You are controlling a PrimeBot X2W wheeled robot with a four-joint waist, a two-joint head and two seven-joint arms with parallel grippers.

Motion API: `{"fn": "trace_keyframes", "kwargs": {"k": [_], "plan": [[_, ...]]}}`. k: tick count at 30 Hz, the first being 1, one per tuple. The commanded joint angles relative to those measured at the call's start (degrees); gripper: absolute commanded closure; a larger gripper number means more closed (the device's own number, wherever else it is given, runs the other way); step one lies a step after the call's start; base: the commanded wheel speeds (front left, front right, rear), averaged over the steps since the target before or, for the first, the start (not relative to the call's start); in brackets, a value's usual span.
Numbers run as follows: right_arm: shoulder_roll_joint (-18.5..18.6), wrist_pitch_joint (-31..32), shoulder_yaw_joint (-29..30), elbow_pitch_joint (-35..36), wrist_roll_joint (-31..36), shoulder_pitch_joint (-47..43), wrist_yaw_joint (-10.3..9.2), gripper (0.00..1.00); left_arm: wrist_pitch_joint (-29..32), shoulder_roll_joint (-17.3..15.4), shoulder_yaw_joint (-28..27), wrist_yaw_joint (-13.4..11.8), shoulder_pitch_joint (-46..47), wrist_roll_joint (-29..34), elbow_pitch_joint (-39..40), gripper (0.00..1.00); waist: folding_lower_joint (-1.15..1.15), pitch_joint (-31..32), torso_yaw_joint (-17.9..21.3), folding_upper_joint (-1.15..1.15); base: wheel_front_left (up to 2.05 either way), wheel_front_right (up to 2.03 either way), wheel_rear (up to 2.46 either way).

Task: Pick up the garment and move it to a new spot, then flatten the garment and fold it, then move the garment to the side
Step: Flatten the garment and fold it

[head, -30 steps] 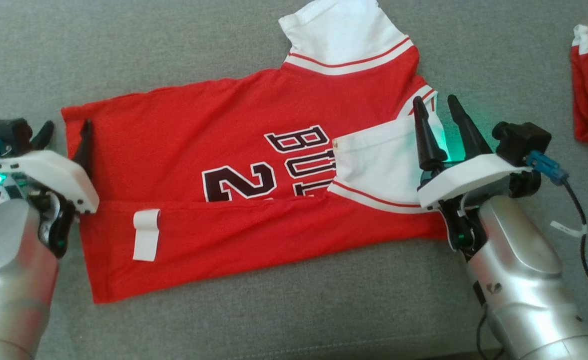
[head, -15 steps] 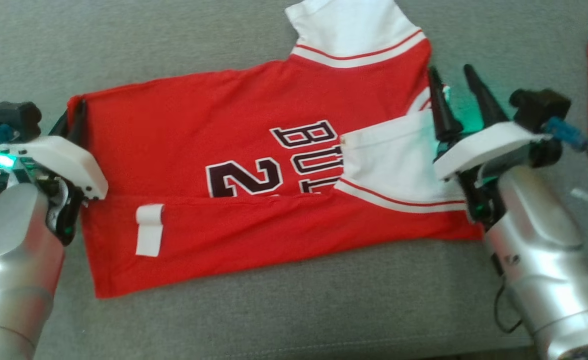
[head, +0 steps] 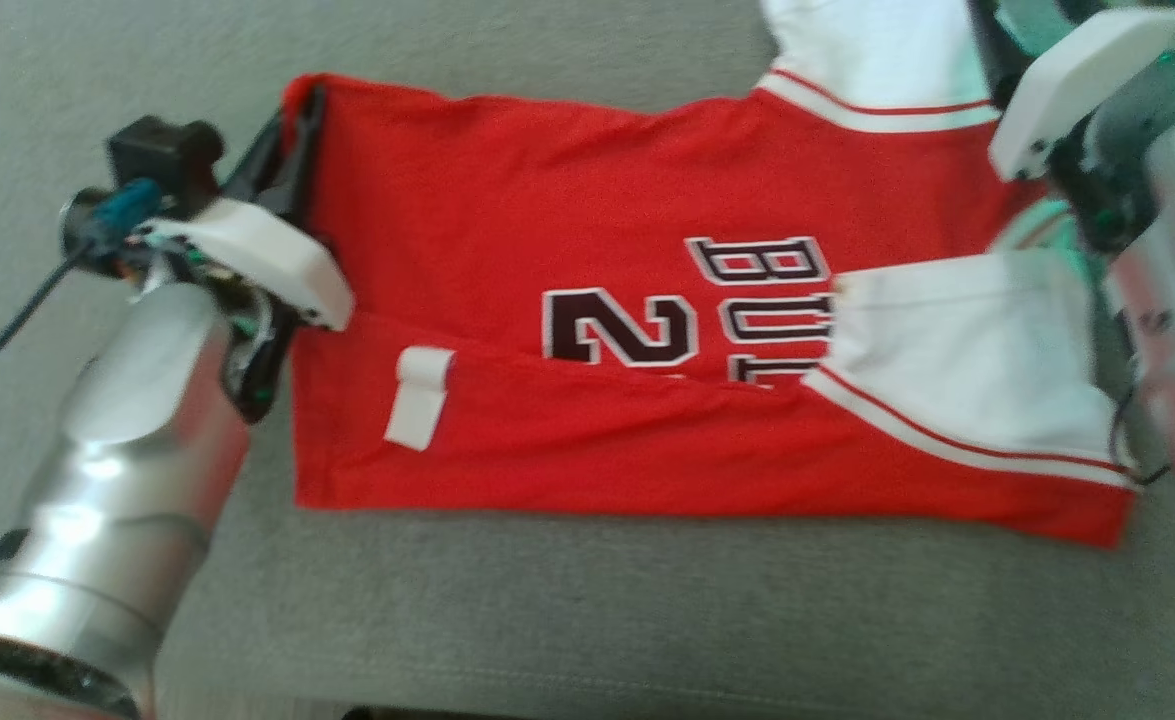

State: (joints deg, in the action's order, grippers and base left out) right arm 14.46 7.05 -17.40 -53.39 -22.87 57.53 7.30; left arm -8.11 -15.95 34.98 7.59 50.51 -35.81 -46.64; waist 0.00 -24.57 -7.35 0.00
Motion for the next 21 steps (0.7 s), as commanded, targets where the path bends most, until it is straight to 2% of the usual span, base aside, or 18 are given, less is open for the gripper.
{"fn": "trace_keyframes", "kwargs": {"k": [1,4,11,12,13,15,21], "plan": [[0.4,1.7,-0.4,-0.1,0.7,2.6,0.19,0.0,-1.0,-1.4,-0.4,-0.1,2.8,-0.5,1.5,1.0,0.0,-2.4,-3.4,0.0,0.0,0.0,0.0],[1.9,4.3,-0.9,-3.8,2.3,6.8,0.19,0.0,-2.3,0.4,2.2,-0.1,4.4,-1.5,1.4,1.0,0.0,-4.1,-5.7,0.0,0.0,0.0,0.0],[1.0,6.5,-2.3,-8.0,2.4,9.9,0.19,0.0,-4.0,1.3,5.6,-0.1,5.6,-3.8,0.1,1.0,0.0,-5.1,-6.9,0.0,0.0,0.0,0.0],[0.9,6.4,-2.4,-8.3,2.1,10.1,0.19,0.34,-4.2,1.3,6.0,-0.1,5.8,-4.1,-0.1,1.0,0.0,-5.1,-6.8,0.0,0.0,0.0,0.0],[1.0,5.8,-2.6,-8.3,2.0,10.4,0.19,0.59,-4.5,1.2,6.3,-0.1,5.9,-4.4,-0.3,1.0,0.0,-5.1,-6.8,0.0,0.0,0.0,0.0],[1.3,3.9,-2.9,-8.3,2.1,10.8,0.19,1.0,-4.9,1.1,6.8,-0.1,6.1,-5.1,-0.8,1.0,0.0,-5.0,-6.7,0.0,0.0,0.0,0.0],[2.0,-3.8,-1.8,-8.9,2.6,12.1,0.19,1.0,-6.0,0.9,7.0,-0.1,6.8,-6.3,-1.9,1.0,0.0,-4.6,-6.5,0.0,0.0,0.0,0.0]]}}
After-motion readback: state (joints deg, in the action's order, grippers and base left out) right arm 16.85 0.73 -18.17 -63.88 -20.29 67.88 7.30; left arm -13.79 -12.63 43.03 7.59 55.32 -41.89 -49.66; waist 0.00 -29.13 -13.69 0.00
